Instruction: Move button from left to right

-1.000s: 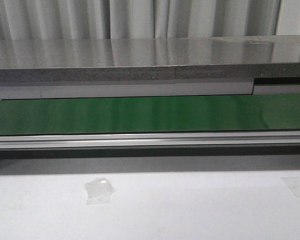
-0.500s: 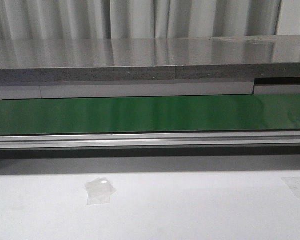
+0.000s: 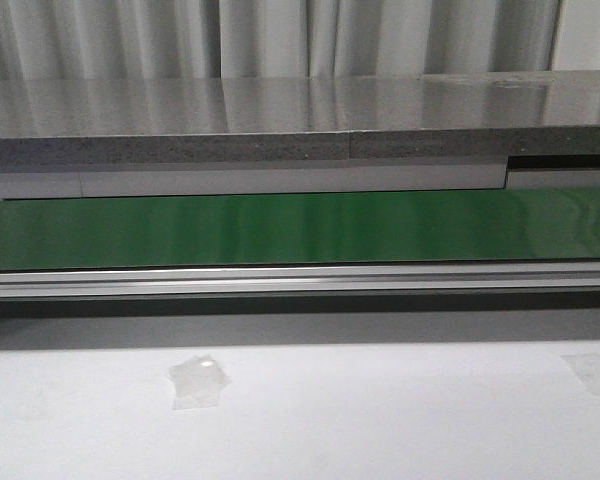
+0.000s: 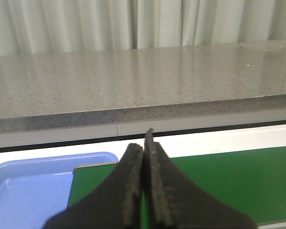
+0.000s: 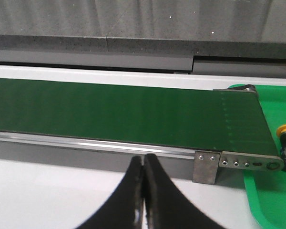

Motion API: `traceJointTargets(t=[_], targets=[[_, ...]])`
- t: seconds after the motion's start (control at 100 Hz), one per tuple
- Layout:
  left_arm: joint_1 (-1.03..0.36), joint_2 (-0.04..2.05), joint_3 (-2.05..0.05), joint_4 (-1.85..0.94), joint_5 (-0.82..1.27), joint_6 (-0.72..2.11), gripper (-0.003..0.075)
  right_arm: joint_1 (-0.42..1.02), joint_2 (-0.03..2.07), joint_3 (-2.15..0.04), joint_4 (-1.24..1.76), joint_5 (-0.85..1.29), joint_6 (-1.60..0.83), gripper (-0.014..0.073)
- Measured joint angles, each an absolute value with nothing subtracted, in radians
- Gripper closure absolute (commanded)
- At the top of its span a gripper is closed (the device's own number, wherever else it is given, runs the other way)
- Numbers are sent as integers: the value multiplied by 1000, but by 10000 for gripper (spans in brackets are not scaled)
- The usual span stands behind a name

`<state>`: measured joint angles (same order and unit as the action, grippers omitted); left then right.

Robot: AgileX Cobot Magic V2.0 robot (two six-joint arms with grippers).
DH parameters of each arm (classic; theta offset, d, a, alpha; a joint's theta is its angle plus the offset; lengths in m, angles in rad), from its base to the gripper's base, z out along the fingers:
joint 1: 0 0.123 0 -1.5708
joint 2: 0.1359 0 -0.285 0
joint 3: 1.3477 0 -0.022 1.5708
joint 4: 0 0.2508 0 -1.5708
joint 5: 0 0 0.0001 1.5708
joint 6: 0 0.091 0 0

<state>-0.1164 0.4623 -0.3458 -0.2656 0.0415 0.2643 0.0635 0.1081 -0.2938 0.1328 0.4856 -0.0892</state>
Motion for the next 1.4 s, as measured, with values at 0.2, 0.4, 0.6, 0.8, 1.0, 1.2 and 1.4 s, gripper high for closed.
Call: traceJointTargets(t=[0.2,0.4,0.6,0.8,1.0,1.2,1.4], targets=[[-116,462,-346,-266,41,264,740,77,-1,-135,66,333,0,659],[-116,462,-346,-266,41,264,740,77,-11,-10,58,204,7,659],[-116,462,-346,-266,41,264,740,77,-11,26,54,134,9,659],[-116,462,-346,-266,41,264,740,77,-11,26,54,129,9,659],[-116,462,-346,-266,41,264,740,77,-11,26,54,129,9,659],[-116,462,-346,-266,41,264,740,77,-11,26,54,129,9,659],[-116,462,-346,-266,41,264,740,77,-11,26,54,129,9,659]])
